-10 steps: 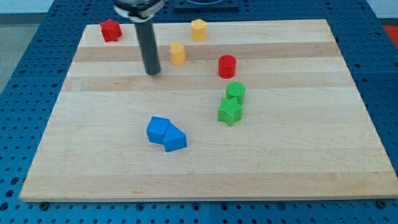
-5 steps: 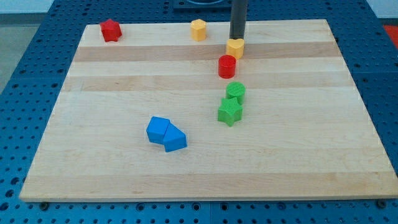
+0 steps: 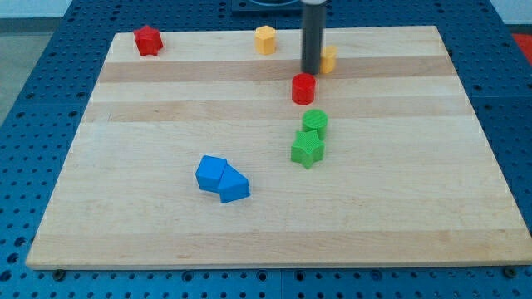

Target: Keep yellow heart at top right corner of the board

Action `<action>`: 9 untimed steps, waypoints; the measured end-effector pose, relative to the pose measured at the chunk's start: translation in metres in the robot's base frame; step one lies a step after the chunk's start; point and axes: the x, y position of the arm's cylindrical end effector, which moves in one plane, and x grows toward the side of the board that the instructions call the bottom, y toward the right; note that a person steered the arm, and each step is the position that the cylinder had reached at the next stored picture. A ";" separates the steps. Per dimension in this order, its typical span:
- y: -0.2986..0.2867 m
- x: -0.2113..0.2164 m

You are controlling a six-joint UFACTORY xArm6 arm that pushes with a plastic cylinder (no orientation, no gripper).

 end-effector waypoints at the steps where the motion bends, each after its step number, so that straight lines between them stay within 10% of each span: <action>1: 0.051 -0.030; 9: 0.026 -0.049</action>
